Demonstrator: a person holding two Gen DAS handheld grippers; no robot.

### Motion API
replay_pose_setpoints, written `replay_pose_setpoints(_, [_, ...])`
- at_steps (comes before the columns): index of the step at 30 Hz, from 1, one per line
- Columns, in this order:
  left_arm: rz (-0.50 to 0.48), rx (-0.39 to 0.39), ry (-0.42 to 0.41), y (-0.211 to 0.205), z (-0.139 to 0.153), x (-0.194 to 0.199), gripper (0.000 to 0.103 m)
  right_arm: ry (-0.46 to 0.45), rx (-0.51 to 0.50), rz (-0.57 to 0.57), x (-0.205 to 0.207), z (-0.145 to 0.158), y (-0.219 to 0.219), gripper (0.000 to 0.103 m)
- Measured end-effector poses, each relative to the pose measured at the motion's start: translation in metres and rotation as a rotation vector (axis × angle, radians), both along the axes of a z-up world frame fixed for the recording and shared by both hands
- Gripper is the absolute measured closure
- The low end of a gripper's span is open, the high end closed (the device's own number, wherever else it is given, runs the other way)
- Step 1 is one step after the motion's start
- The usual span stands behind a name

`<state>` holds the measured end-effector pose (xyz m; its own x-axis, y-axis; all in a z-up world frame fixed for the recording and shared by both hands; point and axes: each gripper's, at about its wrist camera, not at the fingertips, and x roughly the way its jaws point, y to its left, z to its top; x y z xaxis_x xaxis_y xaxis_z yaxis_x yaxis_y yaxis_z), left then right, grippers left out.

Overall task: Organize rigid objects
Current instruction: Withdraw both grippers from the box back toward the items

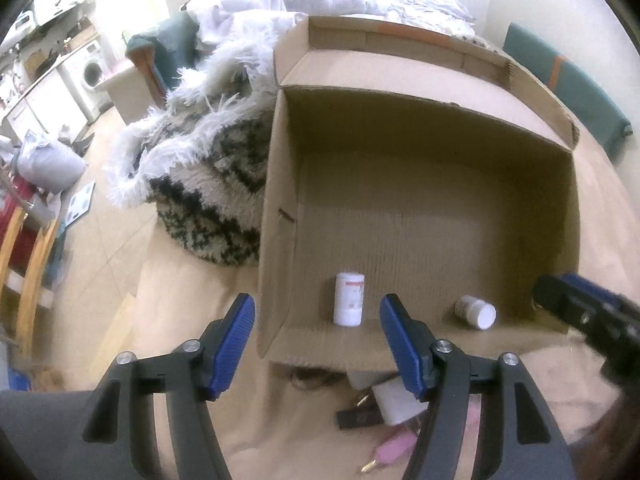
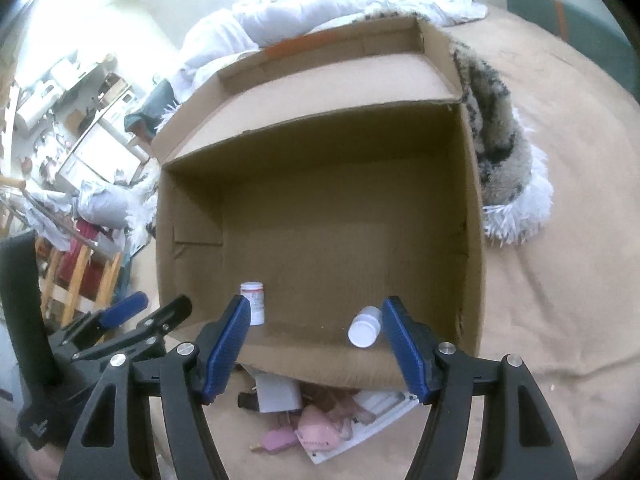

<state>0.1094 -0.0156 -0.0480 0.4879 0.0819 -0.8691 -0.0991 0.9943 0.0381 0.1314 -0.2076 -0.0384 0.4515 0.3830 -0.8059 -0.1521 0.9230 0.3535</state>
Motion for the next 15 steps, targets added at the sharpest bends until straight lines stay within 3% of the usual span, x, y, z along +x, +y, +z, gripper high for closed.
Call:
replay_pose_setpoints(4, [0.001, -0.018, 0.013, 0.006, 0.0, -0.011, 0.04, 0.008, 0.031, -0.015, -0.012, 0.001, -0.004, 0.031])
replay_pose_setpoints(15, [-0.003, -0.053, 0.008, 0.018, 0.002, -0.038, 0.04, 0.043, -0.006, -0.018, -0.047, -0.014, -0.003, 0.031])
